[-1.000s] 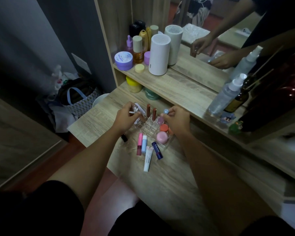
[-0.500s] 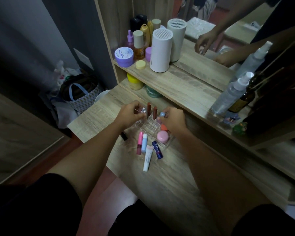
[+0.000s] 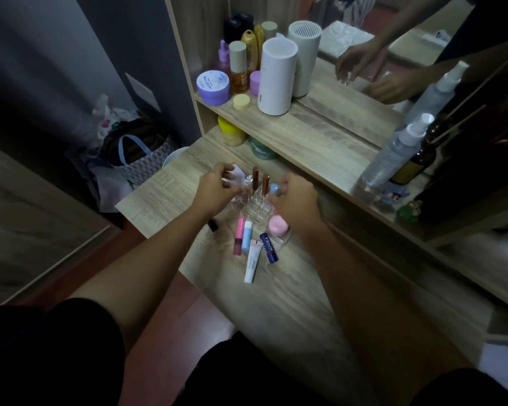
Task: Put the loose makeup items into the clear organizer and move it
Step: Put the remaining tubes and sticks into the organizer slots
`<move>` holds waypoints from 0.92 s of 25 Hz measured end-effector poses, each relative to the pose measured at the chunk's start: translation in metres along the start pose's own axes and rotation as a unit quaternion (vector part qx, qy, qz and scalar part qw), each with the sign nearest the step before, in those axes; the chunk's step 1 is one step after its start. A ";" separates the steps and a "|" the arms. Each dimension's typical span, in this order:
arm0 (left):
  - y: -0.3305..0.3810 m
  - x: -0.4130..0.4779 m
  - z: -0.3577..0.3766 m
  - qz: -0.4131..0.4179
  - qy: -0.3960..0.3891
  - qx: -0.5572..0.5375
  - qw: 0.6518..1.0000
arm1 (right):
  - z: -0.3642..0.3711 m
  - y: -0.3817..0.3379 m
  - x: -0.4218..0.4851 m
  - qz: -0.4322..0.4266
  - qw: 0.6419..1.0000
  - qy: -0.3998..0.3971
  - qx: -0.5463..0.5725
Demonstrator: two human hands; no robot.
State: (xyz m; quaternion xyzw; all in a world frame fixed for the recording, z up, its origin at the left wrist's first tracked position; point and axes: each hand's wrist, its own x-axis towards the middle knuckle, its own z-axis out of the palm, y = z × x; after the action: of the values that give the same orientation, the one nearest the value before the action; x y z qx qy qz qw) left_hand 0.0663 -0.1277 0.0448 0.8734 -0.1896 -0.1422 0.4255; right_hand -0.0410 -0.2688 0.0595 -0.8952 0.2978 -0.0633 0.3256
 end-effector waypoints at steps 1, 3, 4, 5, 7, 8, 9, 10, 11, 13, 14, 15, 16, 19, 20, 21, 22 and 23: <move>-0.004 -0.009 0.002 -0.001 0.010 0.005 1.000 | 0.004 0.001 -0.012 -0.026 0.999 -0.010 -0.016; -0.017 -0.028 0.010 0.029 -0.044 0.055 0.997 | 0.018 0.007 -0.040 -0.064 0.995 -0.043 -0.061; -0.023 -0.037 0.015 0.049 -0.091 0.092 0.990 | 0.025 0.013 -0.055 -0.065 0.994 -0.056 -0.074; -0.029 -0.044 0.021 0.067 -0.135 0.143 0.978 | 0.032 0.019 -0.068 -0.054 0.993 -0.068 -0.081; -0.040 -0.052 0.031 0.093 -0.186 0.280 0.937 | 0.044 0.031 -0.087 -0.015 0.991 -0.084 -0.100; -0.044 -0.055 0.034 0.099 -0.189 0.340 0.916 | 0.049 0.036 -0.090 0.005 0.989 -0.094 -0.112; -0.047 -0.056 0.036 0.106 -0.187 0.377 0.901 | 0.052 0.040 -0.092 0.021 0.987 -0.106 -0.120; -0.050 -0.058 0.037 0.116 -0.184 0.390 0.895 | 0.054 0.042 -0.093 0.031 0.985 -0.115 -0.121; -0.055 -0.061 0.038 0.130 -0.185 0.395 0.890 | 0.056 0.043 -0.093 0.036 0.985 -0.119 -0.118; -0.064 -0.066 0.039 0.174 -0.203 0.422 0.866 | 0.060 0.045 -0.091 0.041 0.985 -0.123 -0.113; -0.068 -0.067 0.039 0.196 -0.214 0.439 0.850 | 0.062 0.046 -0.091 0.044 0.985 -0.123 -0.113; -0.070 -0.068 0.039 0.210 -0.220 0.447 0.841 | 0.063 0.047 -0.090 0.047 0.985 -0.121 -0.114; -0.072 -0.068 0.038 0.214 -0.221 0.448 0.840 | 0.064 0.047 -0.090 0.051 0.985 -0.118 -0.112; -0.069 -0.067 0.039 0.228 -0.219 0.444 0.839 | 0.065 0.049 -0.093 0.052 0.989 -0.097 -0.094; -0.068 -0.066 0.039 0.233 -0.223 0.447 0.835 | 0.065 0.050 -0.094 0.049 0.991 -0.090 -0.086; -0.067 -0.065 0.039 0.235 -0.231 0.447 0.832 | 0.065 0.051 -0.096 0.047 0.993 -0.083 -0.074; -0.067 -0.064 0.040 0.236 -0.246 0.440 0.831 | 0.064 0.052 -0.097 0.045 0.994 -0.077 -0.058; -0.066 -0.063 0.039 0.236 -0.261 0.428 0.832 | 0.063 0.054 -0.098 0.043 0.996 -0.069 -0.040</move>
State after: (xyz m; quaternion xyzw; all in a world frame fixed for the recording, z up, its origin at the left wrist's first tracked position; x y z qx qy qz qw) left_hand 0.0081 -0.0887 -0.0260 0.8270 -0.5362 -0.1649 -0.0357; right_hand -0.1280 -0.2105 -0.0152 -0.8961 0.3147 0.0243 0.3120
